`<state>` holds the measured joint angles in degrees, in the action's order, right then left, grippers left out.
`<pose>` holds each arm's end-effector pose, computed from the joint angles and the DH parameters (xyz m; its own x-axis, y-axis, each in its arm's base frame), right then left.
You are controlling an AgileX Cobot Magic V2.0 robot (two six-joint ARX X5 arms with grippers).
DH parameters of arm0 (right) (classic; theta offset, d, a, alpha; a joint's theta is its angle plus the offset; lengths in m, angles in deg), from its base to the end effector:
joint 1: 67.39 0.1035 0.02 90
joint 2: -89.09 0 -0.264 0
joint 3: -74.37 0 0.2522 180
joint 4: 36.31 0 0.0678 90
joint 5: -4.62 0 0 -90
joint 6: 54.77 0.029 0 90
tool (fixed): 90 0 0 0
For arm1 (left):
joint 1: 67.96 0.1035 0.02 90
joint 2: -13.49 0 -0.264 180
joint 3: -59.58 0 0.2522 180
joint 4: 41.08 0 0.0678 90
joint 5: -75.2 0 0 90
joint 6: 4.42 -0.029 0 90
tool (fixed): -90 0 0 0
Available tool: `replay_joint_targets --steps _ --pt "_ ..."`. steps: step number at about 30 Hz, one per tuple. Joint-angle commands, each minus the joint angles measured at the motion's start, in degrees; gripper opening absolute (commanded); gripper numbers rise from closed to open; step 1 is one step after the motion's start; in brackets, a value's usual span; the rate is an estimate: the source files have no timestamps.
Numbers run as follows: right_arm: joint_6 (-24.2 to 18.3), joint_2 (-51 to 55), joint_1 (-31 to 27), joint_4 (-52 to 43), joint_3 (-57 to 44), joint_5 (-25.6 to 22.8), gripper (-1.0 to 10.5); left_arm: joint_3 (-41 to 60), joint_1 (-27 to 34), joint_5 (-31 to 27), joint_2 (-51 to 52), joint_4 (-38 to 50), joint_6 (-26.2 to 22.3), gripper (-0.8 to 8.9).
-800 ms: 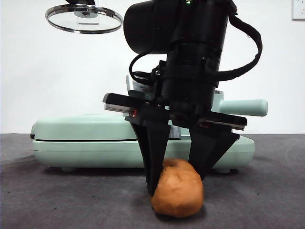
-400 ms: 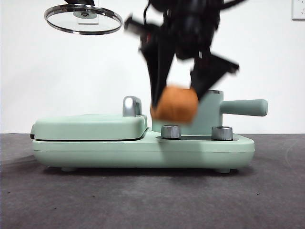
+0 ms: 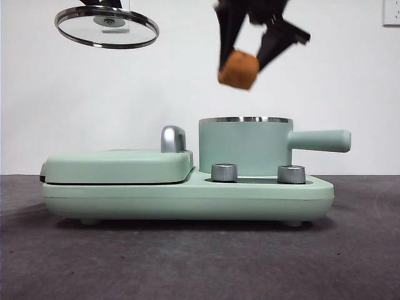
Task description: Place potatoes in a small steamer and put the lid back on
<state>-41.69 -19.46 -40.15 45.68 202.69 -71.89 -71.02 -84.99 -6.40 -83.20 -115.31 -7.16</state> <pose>0.3402 0.1827 0.3542 0.2962 0.4149 -0.8603 -0.3497 0.8853 0.3065 0.3178 -0.1018 0.4440 0.6784 -0.3606 -0.6401 0.4253 0.9032 -0.0580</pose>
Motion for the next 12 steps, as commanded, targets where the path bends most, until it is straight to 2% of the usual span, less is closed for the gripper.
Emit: replay_joint_targets --steps 1,5,10,12 --pt "-1.55 -6.6 -2.05 1.68 6.73 0.26 1.9 -1.92 -0.17 0.13 0.0 1.38 0.37 0.24" --pt "-1.53 -14.27 -4.61 1.73 12.68 0.7 1.9 -1.92 -0.17 0.13 0.0 1.33 0.35 0.24" --pt "-1.55 -18.36 -5.27 2.71 13.16 1.16 1.9 -1.92 -0.17 0.13 0.0 1.36 -0.07 0.24" --pt "-2.21 -18.93 -5.27 3.06 13.16 1.27 2.9 -1.92 -0.17 0.13 0.0 1.36 -0.07 0.24"
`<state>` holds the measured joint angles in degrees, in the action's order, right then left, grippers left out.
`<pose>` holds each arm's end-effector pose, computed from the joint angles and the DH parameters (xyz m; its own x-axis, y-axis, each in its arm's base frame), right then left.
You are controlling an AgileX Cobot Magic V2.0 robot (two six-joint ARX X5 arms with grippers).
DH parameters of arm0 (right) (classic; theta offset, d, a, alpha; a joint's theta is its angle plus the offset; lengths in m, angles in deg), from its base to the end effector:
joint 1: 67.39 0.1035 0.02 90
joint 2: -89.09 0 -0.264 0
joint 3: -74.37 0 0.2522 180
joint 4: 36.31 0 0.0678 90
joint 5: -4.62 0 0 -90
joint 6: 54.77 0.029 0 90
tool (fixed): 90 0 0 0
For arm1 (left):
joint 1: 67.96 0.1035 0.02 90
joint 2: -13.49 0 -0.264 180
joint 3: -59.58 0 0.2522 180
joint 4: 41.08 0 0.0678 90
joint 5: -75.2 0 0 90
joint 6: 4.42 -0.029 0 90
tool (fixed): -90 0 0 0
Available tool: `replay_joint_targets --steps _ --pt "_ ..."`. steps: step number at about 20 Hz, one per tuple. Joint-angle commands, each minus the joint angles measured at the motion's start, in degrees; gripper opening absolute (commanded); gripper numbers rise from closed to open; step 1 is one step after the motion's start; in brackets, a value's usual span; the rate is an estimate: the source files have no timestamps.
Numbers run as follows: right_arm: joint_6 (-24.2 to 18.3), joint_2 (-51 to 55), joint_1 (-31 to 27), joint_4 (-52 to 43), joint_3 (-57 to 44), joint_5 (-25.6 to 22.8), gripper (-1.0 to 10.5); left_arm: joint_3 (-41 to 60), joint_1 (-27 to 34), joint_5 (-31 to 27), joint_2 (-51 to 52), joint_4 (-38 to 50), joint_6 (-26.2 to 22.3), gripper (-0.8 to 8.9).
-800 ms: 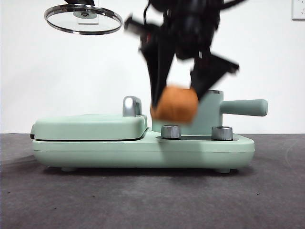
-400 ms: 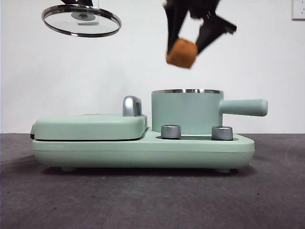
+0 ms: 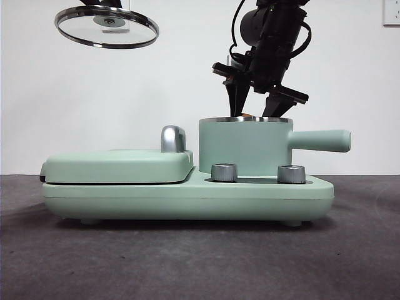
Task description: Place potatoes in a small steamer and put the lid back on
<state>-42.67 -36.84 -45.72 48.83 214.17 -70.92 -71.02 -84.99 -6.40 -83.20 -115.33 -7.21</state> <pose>0.4160 0.1731 0.2869 0.1968 0.3469 -0.9170 -0.2380 0.9242 0.2985 0.3177 -0.1018 0.4439 0.6782 -0.3605 -0.6404 0.4259 0.9030 -0.0573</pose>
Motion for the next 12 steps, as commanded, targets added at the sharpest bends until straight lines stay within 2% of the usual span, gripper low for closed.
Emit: replay_joint_targets --steps 1,2,3,9,12 --pt "-1.4 -1.73 0.31 0.04 1.68 0.33 3.8 -1.92 -0.17 0.13 0.0 1.4 -0.04 0.24" --pt "-1.66 -1.79 0.31 0.15 1.68 0.35 4.5 -1.92 -0.17 0.13 0.0 1.42 -0.13 0.24" --pt "-1.7 -1.79 0.31 0.15 1.68 0.37 4.8 -1.92 -0.17 0.13 0.0 1.44 -0.22 0.24" --pt "-2.69 -1.16 -0.57 9.75 11.23 2.14 4.9 -1.92 -0.24 0.13 -0.02 1.62 -0.17 0.24" --pt "-3.43 4.46 -1.2 10.08 11.5 2.21 4.9 -1.92 -1.03 0.15 -0.11 1.77 -0.22 0.24"
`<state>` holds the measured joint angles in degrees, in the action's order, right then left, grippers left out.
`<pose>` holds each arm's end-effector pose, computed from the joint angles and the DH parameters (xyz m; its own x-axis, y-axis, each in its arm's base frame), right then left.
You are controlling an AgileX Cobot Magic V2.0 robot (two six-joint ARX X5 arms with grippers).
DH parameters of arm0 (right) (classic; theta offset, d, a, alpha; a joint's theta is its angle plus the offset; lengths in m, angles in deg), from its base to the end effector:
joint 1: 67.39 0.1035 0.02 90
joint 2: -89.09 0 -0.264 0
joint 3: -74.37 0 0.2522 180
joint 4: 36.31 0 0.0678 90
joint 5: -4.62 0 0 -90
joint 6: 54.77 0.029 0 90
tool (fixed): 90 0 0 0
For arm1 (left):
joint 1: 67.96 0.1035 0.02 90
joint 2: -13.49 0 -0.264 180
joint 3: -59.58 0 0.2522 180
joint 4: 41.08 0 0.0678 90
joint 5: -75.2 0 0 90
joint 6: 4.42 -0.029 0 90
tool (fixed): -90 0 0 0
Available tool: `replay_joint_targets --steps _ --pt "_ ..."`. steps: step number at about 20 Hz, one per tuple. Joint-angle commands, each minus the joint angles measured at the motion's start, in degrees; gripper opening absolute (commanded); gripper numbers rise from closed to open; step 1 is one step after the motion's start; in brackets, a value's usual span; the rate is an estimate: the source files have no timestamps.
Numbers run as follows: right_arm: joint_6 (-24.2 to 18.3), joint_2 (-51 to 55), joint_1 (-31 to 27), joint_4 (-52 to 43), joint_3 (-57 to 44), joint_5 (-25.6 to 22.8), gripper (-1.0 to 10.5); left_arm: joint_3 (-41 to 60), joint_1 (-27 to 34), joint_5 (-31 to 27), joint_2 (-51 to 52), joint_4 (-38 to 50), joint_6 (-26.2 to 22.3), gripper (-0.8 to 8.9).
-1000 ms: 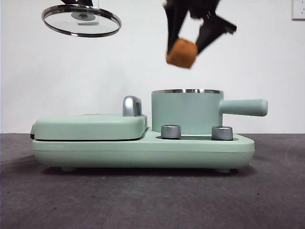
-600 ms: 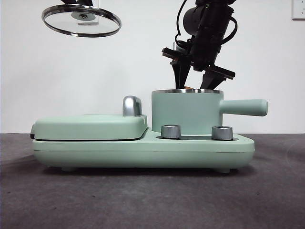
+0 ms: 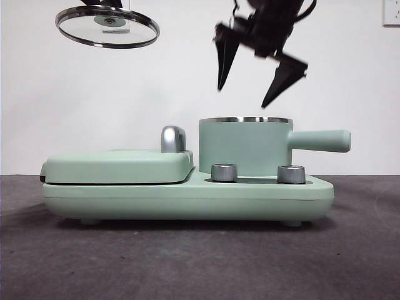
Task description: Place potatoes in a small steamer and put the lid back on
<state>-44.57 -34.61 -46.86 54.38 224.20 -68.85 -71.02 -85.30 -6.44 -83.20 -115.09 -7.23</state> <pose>0.4035 0.1599 0.3479 0.2859 0.4109 -0.8657 -0.2938 0.8975 0.3289 0.3174 -0.1035 0.4442 0.6791 -0.3643 -0.6373 0.4307 0.9008 -0.0560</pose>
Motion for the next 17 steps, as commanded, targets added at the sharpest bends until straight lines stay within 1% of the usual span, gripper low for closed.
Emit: replay_joint_targets --steps 1,4,7,8,13,15,17 --pt "-1.92 4.59 -0.07 4.63 0.85 -0.07 4.9 -1.92 -0.94 0.2 -0.13 1.51 -0.2 0.24" --pt "-3.91 15.54 0.04 4.61 -5.64 -0.35 4.9 -1.92 -1.6 0.22 -0.13 1.53 -0.44 0.24" --pt "-6.51 29.68 0.39 4.61 -17.35 -2.97 4.9 -1.92 -2.99 0.24 -0.48 2.73 -0.63 0.24" --pt "-6.54 34.4 0.39 4.59 -21.57 -3.41 4.9 -1.92 -3.67 0.24 -0.76 3.32 -0.63 0.24" --pt "-6.54 56.65 0.37 3.41 -42.88 -4.11 4.9 -1.92 -9.55 0.28 -3.58 6.82 -0.79 0.24" --pt "-5.75 65.79 0.39 -2.82 -52.28 -4.37 4.9 -1.92 -12.33 0.28 -5.18 8.63 -1.2 0.24" --pt "-2.14 75.36 0.81 -9.38 -62.62 -4.37 4.9 -1.92 -14.93 0.28 -7.08 10.67 -1.84 0.24"
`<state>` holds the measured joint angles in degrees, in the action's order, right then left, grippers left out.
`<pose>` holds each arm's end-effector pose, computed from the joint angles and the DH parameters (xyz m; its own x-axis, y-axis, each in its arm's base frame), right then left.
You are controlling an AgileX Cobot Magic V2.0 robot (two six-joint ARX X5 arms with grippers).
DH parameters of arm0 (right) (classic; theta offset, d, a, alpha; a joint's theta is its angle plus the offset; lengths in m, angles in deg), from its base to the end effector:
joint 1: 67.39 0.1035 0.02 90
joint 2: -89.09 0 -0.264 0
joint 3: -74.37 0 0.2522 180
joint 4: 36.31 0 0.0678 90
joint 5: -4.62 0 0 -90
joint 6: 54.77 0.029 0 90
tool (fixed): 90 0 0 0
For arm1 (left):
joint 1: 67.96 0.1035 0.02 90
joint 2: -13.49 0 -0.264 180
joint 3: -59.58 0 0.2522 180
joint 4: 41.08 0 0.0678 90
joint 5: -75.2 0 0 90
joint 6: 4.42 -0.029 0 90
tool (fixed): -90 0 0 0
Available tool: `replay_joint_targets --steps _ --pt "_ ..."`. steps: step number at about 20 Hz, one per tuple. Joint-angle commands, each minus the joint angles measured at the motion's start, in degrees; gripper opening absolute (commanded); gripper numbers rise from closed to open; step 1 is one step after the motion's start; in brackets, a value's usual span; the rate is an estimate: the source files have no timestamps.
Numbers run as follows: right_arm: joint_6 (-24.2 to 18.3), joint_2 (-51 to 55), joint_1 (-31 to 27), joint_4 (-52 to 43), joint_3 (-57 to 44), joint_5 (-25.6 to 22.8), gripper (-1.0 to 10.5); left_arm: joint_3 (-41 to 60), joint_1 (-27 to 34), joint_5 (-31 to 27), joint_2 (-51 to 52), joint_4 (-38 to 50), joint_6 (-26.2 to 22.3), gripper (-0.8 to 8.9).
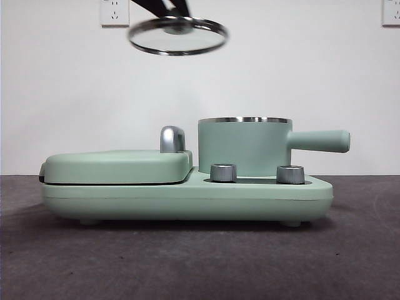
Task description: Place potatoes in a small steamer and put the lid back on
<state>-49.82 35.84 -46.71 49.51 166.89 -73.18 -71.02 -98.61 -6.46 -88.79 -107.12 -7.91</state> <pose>0.1133 0.0493 0.4049 0.5542 0.4351 -0.7096 -0.4207 0.8820 0.2122 0.3200 -0.1945 0.4221 0.5994 -0.5238 -0.6053 0.6340 0.7723 -0.0404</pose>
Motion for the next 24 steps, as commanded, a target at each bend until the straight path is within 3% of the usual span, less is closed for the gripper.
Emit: replay_joint_targets --steps 1,4,8,12,17,20,24 --pt "4.61 9.22 0.83 -6.38 -9.6 -0.07 4.9 -1.92 -2.75 0.31 -2.62 3.89 -1.9 0.24" --pt "4.92 20.98 0.94 -9.22 -19.56 0.33 4.9 -1.92 -5.53 0.31 -6.32 7.69 -4.17 0.21" --pt "5.44 29.97 0.94 -9.46 -25.05 1.42 4.9 -1.92 -7.37 0.33 -11.41 12.26 -10.29 0.14" --pt "8.39 32.44 0.94 -9.46 -25.44 1.49 4.9 -1.92 -7.37 5.95 -15.98 14.84 -13.62 0.13" --pt "8.61 32.44 0.94 -9.46 -25.44 1.49 4.9 -1.92 -6.75 6.32 -17.88 14.84 -13.62 0.14" --pt "8.59 32.44 0.94 -9.46 -25.44 1.49 4.9 -1.92 -6.34 6.32 -17.88 15.82 -11.23 0.13" --pt "8.61 32.44 0.94 -9.46 -25.44 1.46 4.9 -1.92 -4.07 10.19 -17.88 15.91 -1.11 0.12"
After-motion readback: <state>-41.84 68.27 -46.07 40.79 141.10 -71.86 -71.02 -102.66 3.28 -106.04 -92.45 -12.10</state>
